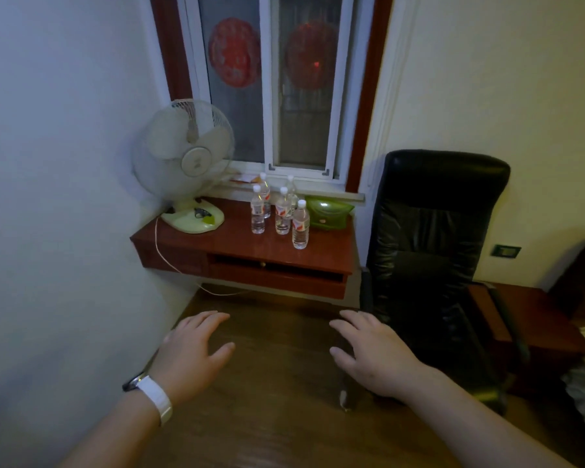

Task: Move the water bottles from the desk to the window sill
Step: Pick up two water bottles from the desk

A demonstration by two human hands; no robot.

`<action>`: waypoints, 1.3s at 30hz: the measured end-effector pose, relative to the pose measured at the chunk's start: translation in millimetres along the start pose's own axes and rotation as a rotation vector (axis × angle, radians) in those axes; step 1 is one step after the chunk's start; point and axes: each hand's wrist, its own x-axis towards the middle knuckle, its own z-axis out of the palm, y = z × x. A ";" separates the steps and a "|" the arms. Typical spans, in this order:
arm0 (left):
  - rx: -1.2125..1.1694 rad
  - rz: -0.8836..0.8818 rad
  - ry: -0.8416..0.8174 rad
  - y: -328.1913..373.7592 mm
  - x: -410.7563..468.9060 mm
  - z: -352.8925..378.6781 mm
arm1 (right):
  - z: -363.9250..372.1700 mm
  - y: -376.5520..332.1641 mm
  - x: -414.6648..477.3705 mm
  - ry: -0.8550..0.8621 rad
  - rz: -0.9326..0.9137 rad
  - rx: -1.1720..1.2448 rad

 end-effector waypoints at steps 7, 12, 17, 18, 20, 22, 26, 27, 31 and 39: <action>-0.013 0.026 -0.009 -76.3 75.8 -33.0 | 5.7 -61.3 95.0 -0.048 -0.013 -0.014; -0.012 0.037 -0.023 -99.0 115.7 -43.9 | -4.1 -73.8 147.0 -0.027 -0.031 -0.003; -0.008 0.079 -0.045 -91.5 168.1 -36.8 | -6.1 -52.0 193.3 -0.016 -0.003 0.025; -0.010 0.088 -0.051 -87.4 179.6 -33.2 | -4.3 -45.1 202.3 -0.020 -0.004 0.030; -0.017 0.097 -0.058 -78.8 204.3 -23.1 | 0.8 -29.0 223.2 -0.028 -0.003 0.045; -0.008 0.098 -0.071 -70.8 229.9 -9.8 | 8.5 -11.4 246.4 -0.039 -0.009 0.062; -0.014 0.066 -0.093 -52.5 288.6 20.2 | 24.7 30.6 294.0 -0.047 -0.040 0.112; -0.033 0.050 -0.108 -44.8 305.1 28.5 | 27.2 45.2 306.2 -0.052 -0.037 0.130; -0.142 -0.009 -0.158 -13.2 365.7 53.6 | 31.1 97.3 358.4 -0.116 -0.019 0.184; -0.183 -0.071 -0.086 10.5 459.4 81.9 | 22.1 151.0 448.4 -0.105 -0.041 0.275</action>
